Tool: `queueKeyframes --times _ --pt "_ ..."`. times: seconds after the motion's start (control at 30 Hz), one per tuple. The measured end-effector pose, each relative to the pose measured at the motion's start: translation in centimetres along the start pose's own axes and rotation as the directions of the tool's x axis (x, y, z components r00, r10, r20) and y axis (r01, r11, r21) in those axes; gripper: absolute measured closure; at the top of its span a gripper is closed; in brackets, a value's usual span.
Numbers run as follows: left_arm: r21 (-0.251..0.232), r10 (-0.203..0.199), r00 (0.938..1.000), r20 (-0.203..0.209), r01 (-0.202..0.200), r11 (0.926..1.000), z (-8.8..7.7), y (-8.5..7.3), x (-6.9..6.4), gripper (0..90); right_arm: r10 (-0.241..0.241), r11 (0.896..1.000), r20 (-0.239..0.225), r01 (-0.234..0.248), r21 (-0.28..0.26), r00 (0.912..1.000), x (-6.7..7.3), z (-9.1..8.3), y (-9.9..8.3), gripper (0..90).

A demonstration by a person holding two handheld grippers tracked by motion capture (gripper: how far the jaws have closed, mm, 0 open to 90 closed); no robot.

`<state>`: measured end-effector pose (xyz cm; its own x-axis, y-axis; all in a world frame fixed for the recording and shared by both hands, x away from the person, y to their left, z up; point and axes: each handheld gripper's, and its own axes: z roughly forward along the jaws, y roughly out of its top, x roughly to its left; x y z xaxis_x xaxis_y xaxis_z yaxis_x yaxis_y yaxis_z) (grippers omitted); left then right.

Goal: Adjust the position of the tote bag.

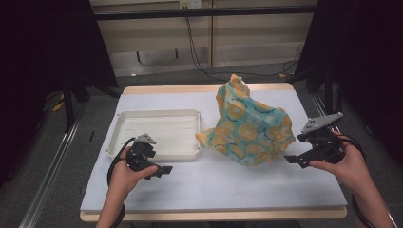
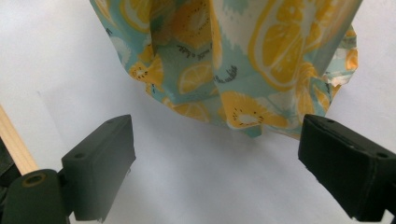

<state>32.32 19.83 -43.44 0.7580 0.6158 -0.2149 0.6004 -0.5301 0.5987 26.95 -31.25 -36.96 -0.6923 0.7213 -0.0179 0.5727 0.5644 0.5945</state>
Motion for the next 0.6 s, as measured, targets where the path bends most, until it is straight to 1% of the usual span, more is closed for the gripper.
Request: queueKeyframes --times 0.03,0.07,0.1,0.13,0.17,0.2,0.27,0.3,0.33,0.37,0.43,0.5,0.53,0.57,0.6 --pt "0.001 0.003 1.0 -0.003 -0.003 1.0 0.0 0.0 0.0 3.0 -0.01 1.0 0.006 0.01 0.007 0.9999 0.0 0.0 0.1 10.4" --pt "0.0 0.004 1.0 -0.002 -0.004 1.0 -0.1 0.0 0.0 3.0 -0.009 1.0 0.019 0.008 0.01 0.9998 0.0 0.0 0.2 10.4" --pt "0.0 0.004 1.0 -0.002 -0.004 1.0 -0.1 0.0 0.0 3.0 -0.004 1.0 0.013 0.003 0.023 0.9999 0.0 0.1 0.2 10.4" --pt "0.001 0.004 1.0 -0.002 -0.004 1.0 -0.1 0.0 -0.1 3.0 -0.017 0.999 0.006 0.017 0.036 0.9998 0.0 0.2 0.3 10.4" --pt "-0.005 0.005 1.0 -0.008 -0.005 1.0 -0.2 0.0 -0.1 3.0 -0.019 0.998 0.014 0.018 0.056 0.9997 0.0 0.3 0.4 10.4" --pt "-0.005 0.007 0.9999 -0.011 -0.007 1.0 -0.3 0.0 -0.1 3.0 -0.029 0.997 0.01 0.028 0.074 0.9995 0.0 0.4 0.5 10.4" --pt "-0.002 0.006 0.9999 -0.008 -0.006 1.0 -0.2 0.0 -0.1 3.0 -0.032 0.994 0.001 0.032 0.108 0.9995 -0.1 0.5 0.7 10.4" --pt "0.002 0.01 0.9999 -0.004 -0.01 0.9999 -0.1 0.1 -0.1 3.0 -0.024 0.994 -0.007 0.025 0.107 0.9997 -0.2 0.4 0.9 10.4" --pt "0.007 0.007 0.9999 -0.008 -0.007 1.0 -0.1 0.1 0.0 3.0 -0.02 0.993 -0.019 0.023 0.113 0.9996 -0.3 0.2 1.1 10.4" --pt "0.007 0.007 0.9999 -0.008 -0.007 1.0 -0.1 0.1 0.0 3.0 -0.023 0.993 -0.023 0.026 0.116 0.9994 -0.4 0.0 1.3 10.4" --pt "0.01 0.011 0.9999 -0.005 -0.011 0.9999 0.1 0.1 -0.1 3.1 -0.015 0.991 -0.017 0.017 0.136 0.9997 -0.4 -0.5 1.8 10.4" --pt "0.017 0.018 0.9998 -0.003 -0.018 0.9997 0.4 0.2 -0.1 3.1 -0.034 0.988 -0.023 0.037 0.15 0.9992 -0.4 -0.9 2.4 10.4" --pt "0.017 0.018 0.9998 -0.003 -0.018 0.9997 0.4 0.2 -0.1 3.1 -0.034 0.988 -0.023 0.037 0.15 0.9992 -0.4 -0.9 2.4 10.4" --pt "0.018 0.013 0.9999 0.001 -0.013 0.9997 0.4 0.2 -0.2 3.1 -0.031 0.986 -0.037 0.036 0.164 0.9988 -0.4 -1.4 3.0 10.4" --pt "0.017 0.014 0.9999 0.0 -0.014 0.9998 0.5 0.2 -0.2 3.1 -0.029 0.985 -0.036 0.034 0.169 0.9989 -0.4 -1.6 3.3 10.4"
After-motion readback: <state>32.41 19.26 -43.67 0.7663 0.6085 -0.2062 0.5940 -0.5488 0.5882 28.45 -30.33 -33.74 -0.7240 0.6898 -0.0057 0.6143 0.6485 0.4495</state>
